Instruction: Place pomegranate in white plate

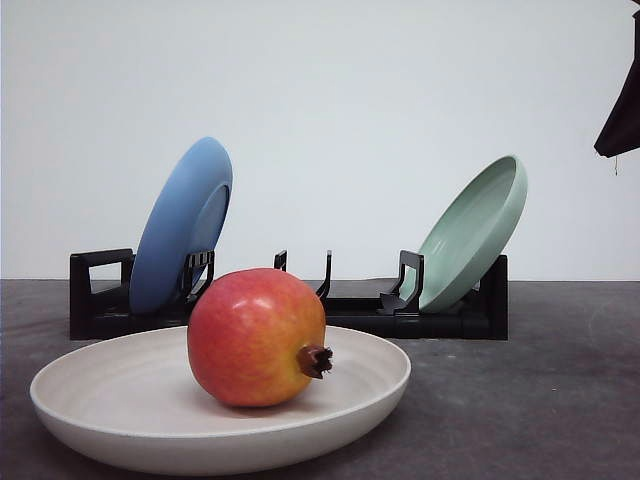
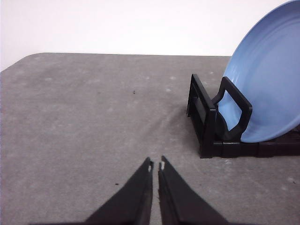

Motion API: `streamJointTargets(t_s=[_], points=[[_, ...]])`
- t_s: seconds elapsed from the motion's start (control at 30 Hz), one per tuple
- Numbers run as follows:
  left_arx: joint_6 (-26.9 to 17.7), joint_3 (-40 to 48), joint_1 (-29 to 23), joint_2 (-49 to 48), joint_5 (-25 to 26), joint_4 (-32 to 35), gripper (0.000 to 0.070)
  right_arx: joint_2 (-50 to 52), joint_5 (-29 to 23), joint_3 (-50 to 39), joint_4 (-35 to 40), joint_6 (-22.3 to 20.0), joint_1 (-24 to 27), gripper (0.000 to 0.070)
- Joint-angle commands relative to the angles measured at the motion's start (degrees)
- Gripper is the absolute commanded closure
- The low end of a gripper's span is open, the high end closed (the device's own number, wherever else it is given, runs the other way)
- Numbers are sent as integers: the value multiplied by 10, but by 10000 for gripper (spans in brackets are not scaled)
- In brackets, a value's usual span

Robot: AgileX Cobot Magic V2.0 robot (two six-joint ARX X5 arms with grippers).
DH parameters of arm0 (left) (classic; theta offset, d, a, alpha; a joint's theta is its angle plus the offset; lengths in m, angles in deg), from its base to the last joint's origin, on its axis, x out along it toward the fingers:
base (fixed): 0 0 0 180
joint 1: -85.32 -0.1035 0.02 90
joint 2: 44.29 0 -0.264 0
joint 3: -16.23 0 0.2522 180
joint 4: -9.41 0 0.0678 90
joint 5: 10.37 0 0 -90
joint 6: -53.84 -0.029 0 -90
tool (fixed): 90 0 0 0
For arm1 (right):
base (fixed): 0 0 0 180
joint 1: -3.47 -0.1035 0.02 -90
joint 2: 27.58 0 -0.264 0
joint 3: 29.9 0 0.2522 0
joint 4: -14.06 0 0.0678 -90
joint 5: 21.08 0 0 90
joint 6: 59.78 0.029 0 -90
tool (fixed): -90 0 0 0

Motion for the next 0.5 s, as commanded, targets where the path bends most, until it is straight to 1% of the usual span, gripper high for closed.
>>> streamJointTargets(t_s=[0.0, 0.17, 0.2, 0.23, 0.27, 0.3, 0.43, 0.47], points=[[-8, 6, 0, 0, 1, 8, 700, -2, 0, 2, 6, -4, -2, 686], [-8, 6, 0, 0, 1, 8, 700, -2, 0, 2, 6, -5, -2, 686], [-8, 6, 0, 0, 1, 8, 700, -2, -2, 2, 9, -22, -2, 686], [-8, 6, 0, 0, 1, 8, 700, -2, -9, 2, 13, -47, -2, 686], [-8, 6, 0, 0, 1, 8, 700, 0, -21, 1, 15, -65, -2, 686], [-8, 6, 0, 0, 1, 8, 700, 4, -34, 0, 18, -72, -2, 686], [-8, 6, 0, 0, 1, 8, 700, 41, -128, -29, 64, -85, 3, 686], [-8, 6, 0, 0, 1, 8, 700, 55, -142, -43, 81, -88, 8, 686]])
